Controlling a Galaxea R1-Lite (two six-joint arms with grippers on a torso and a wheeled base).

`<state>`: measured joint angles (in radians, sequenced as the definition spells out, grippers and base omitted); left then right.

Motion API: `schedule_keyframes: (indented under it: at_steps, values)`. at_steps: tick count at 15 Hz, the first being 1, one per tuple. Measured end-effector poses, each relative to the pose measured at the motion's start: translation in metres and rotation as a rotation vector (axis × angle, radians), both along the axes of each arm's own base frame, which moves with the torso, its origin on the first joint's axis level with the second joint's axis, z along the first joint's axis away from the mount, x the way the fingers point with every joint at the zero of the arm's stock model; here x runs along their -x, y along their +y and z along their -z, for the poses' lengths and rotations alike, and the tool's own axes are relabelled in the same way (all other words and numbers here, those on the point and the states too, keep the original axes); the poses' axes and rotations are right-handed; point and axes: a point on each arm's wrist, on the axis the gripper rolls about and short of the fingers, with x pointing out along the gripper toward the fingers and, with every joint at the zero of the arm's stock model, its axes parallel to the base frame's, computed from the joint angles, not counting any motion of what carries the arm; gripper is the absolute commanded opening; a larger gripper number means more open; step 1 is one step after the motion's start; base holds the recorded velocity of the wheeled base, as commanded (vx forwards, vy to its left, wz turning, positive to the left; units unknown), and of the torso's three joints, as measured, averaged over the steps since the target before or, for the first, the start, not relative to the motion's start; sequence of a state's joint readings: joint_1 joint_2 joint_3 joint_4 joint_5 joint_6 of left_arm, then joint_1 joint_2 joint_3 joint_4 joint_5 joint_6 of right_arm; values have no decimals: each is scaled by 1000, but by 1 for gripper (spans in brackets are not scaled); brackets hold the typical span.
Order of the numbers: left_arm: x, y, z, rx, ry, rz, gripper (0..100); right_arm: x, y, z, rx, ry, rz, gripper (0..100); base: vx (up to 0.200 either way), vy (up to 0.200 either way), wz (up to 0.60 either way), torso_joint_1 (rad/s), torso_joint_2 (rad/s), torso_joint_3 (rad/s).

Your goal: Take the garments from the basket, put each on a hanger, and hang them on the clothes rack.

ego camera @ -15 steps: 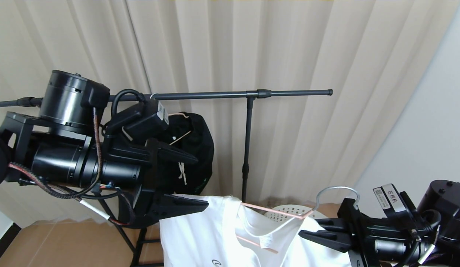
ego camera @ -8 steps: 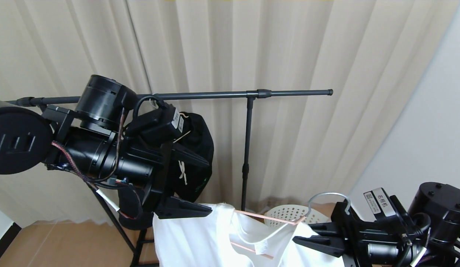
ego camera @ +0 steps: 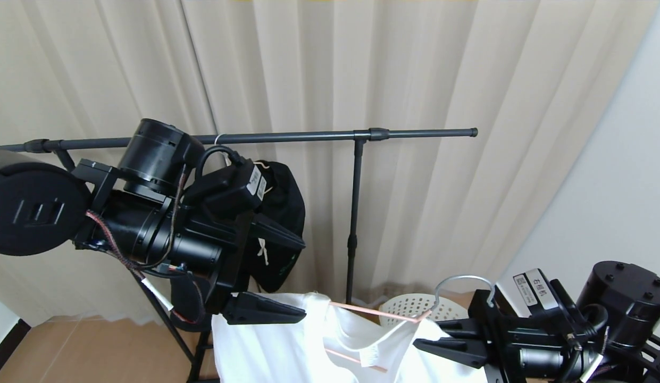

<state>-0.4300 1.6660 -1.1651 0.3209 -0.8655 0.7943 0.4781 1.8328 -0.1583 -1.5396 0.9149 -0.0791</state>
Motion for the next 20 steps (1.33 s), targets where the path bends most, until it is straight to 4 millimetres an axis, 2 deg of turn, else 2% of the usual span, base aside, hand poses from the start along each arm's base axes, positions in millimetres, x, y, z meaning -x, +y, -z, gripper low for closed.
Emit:
schedule_keyframes:
  at_steps: [4,8,20]
  values:
    - [12,4,7,-8,-3,26,100,-5,13,-8,-33,11,-24,0,0,0,0,0,0,0]
    - [18,6,7,-9,-8,28,100,-6,18,-11,-44,-2,-30,0,0,0,0,0,0,0]
    - [26,-4,12,-145,-158,38,100,13,27,-17,-49,-10,-86,0,0,0,0,0,0,0]
